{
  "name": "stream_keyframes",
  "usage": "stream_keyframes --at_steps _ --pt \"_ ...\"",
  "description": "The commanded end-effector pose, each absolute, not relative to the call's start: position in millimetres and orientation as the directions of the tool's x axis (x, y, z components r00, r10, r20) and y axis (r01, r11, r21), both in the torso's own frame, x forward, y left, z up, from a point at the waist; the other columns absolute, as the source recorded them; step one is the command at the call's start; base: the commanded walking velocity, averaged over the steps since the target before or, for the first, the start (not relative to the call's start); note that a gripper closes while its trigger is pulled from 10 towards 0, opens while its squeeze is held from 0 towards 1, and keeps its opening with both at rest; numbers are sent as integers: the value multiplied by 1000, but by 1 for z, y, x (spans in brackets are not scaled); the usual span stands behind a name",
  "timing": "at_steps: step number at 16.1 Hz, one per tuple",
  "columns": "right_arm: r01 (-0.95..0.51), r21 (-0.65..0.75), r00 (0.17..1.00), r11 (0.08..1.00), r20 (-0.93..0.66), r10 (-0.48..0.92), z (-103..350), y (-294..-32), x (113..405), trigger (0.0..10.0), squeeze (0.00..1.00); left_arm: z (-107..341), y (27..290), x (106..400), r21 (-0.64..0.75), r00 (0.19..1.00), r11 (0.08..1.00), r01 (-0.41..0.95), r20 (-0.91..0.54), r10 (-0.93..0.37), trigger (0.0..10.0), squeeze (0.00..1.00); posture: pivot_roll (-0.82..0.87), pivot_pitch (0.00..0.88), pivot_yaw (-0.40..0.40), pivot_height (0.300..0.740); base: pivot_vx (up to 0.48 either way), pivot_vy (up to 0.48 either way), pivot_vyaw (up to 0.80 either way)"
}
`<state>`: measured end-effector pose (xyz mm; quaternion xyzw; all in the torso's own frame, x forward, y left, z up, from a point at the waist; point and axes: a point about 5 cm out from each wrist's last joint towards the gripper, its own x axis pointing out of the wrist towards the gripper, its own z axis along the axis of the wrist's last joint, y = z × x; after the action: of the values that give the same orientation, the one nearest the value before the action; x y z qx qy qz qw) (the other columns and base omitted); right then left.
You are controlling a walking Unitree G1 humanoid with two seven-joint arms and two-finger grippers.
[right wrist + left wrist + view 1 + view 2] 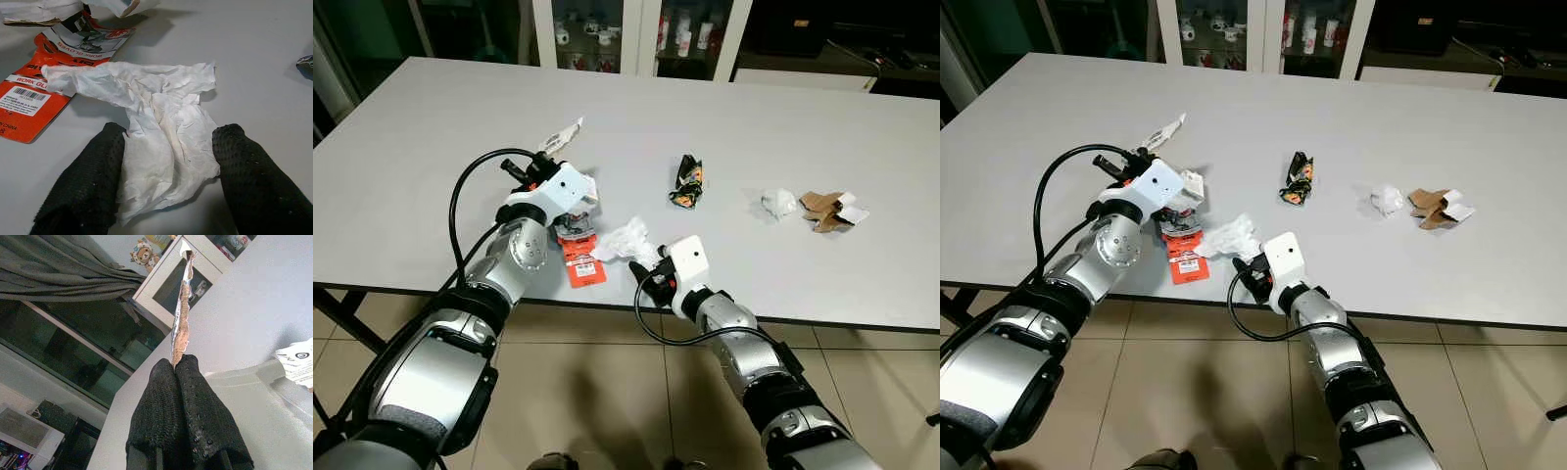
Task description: Picking trash to rubbish bin
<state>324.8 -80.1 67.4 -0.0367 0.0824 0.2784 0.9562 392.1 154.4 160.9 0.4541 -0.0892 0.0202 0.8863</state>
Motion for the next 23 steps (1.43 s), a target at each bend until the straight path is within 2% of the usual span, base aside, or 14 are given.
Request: stream_keyframes --at_steps 1,12,23 --pt "-523 -6 820 852 -276 501 48 -87 317 0 0 163 152 392 799 981 590 -116 185 -58 10000 0 3 50 -18 740 0 0 0" --pt "-526 8 822 851 -252 511 52 -80 320 0 0 161 148 391 803 981 588 -99 179 -79 10000 0 9 6 0 740 0 0 0" --pt "-428 -26 888 903 -195 416 69 -96 335 0 0 156 144 389 780 982 618 -103 180 -64 10000 0 9 28 -14 740 0 0 0"
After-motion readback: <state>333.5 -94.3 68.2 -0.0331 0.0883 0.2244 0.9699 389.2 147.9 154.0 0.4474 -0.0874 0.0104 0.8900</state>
